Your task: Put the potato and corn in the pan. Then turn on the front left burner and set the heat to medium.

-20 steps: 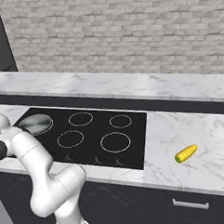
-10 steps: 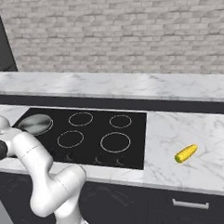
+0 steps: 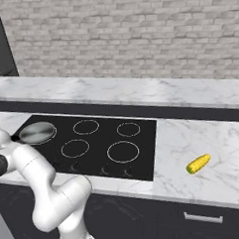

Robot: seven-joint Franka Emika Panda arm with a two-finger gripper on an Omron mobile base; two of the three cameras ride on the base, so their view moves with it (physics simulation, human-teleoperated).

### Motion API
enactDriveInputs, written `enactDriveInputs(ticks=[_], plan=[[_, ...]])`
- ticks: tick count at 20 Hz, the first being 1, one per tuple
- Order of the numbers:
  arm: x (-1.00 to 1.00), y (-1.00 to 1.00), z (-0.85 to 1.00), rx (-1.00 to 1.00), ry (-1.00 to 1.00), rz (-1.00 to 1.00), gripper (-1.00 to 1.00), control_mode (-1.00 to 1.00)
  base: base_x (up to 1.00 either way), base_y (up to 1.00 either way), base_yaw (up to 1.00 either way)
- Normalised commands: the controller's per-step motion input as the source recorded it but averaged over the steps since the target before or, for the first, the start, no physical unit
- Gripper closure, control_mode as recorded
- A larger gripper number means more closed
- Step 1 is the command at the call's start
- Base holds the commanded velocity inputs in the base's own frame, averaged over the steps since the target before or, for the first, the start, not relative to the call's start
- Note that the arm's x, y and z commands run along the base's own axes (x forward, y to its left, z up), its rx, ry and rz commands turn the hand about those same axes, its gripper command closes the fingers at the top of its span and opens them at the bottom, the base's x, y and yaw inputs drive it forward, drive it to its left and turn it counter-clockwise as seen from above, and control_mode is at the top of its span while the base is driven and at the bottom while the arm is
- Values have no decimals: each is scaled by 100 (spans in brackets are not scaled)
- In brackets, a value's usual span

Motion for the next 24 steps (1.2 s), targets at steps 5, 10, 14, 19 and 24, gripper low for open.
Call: enactDriveInputs(ticks=[5,10,14,19,24], plan=[[17,59,-2,0,-7,-1,-100,-100,0,0,0],[18,47,0,0,-2,-2,100,-100,0,0,0],[8,-8,7,-6,14,0,100,-100,0,0,0],[-13,-58,63,-12,11,0,100,-100,0,0,0],[-45,-91,55,-16,14,-1,100,-100,0,0,0]])
